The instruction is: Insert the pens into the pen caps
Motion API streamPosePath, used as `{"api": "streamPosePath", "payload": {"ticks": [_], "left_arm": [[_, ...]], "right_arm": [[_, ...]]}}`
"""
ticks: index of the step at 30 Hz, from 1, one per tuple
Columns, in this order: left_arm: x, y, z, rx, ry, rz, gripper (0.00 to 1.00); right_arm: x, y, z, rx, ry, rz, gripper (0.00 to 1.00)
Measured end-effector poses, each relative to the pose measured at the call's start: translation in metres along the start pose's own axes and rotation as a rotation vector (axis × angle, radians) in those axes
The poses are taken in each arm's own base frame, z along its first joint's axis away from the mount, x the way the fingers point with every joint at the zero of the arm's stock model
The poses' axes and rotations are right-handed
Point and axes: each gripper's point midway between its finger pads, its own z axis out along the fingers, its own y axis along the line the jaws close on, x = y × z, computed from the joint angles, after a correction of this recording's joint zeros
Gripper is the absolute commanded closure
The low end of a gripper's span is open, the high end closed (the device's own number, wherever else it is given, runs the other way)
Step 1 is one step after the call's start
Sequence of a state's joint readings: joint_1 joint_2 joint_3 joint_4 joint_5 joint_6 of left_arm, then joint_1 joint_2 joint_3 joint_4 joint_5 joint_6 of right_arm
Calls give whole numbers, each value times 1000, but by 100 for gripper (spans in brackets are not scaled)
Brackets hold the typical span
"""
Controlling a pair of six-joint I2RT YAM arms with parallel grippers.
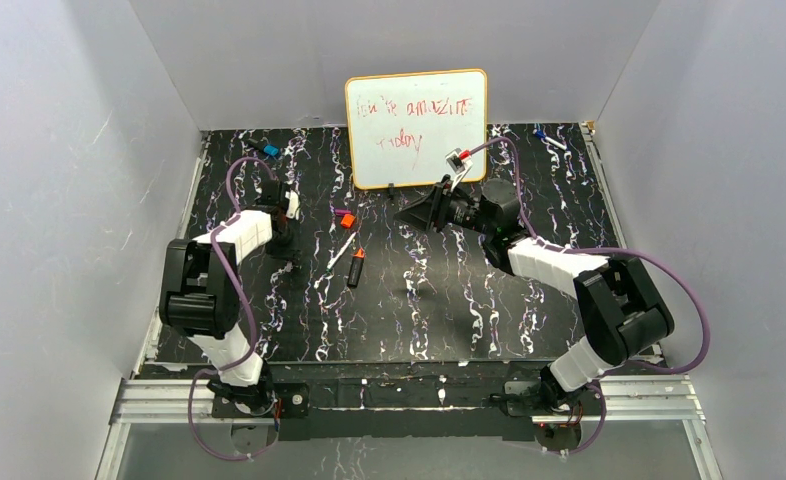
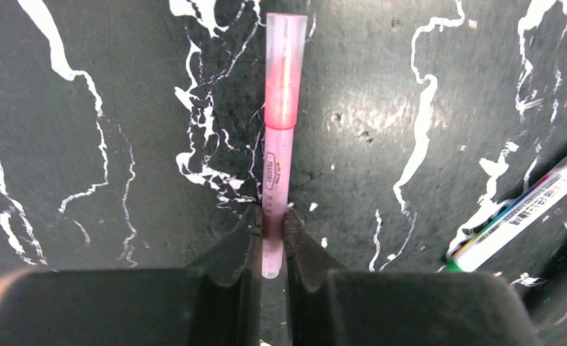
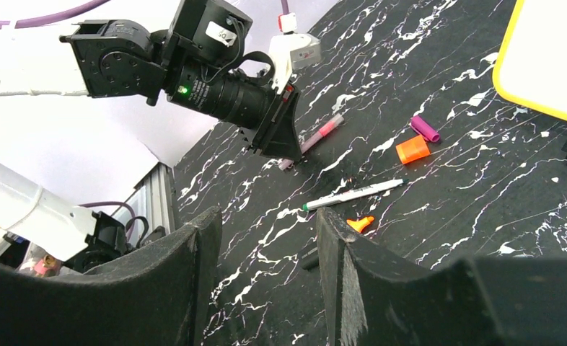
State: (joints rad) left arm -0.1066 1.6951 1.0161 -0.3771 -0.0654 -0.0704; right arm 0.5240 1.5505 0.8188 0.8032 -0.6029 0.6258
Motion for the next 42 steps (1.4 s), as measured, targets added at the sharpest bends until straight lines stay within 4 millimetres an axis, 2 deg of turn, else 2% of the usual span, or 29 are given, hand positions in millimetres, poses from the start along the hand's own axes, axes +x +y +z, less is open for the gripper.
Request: {"api": "streamPosePath", "payload": {"ticks": [5,6,7,10,14,15,18,22,24,26,28,30,32,36,42], "left_arm": [[-4,-4,1,21,2,8,100],[-4,-4,2,22,3,8,97],[-4,-4,1,22,3,8,86],[-4,-4,1,23,3,10,62],[-6,-5,0,26,1,4,42],[-7,-5,0,27,0,3,40],[-12,-9,-8,53,-26,-4,41],[-33,-25,-33,128,-131,14,50],[-41,-41,-47,174,-187,68,51],[-46,-67,-60,229,-237,172,51],[-43,-95,-68,292,-258,274,49],[-36,-114,-70,339,-254,341,48],[-32,-118,-69,354,-246,369,48],[-32,-112,-65,335,-239,377,48],[-29,-107,-55,308,-216,389,54]], "right_arm": [[0,-1,0,4,2,-1,41],[1,-1,-1,5,3,-1,41],[1,0,-1,5,4,1,41],[4,0,-3,9,10,6,41],[5,-1,-4,12,13,8,41],[5,-1,-4,12,13,8,41],[5,-1,-4,12,14,6,41],[6,-2,-4,14,17,7,41],[7,-2,-4,15,21,10,41],[8,-2,-5,15,24,10,41],[9,-2,-5,16,27,12,41],[10,-3,-5,17,31,14,41],[11,-3,-5,18,35,13,41],[12,-2,-7,17,35,7,41],[14,-3,-8,19,42,9,41]]}}
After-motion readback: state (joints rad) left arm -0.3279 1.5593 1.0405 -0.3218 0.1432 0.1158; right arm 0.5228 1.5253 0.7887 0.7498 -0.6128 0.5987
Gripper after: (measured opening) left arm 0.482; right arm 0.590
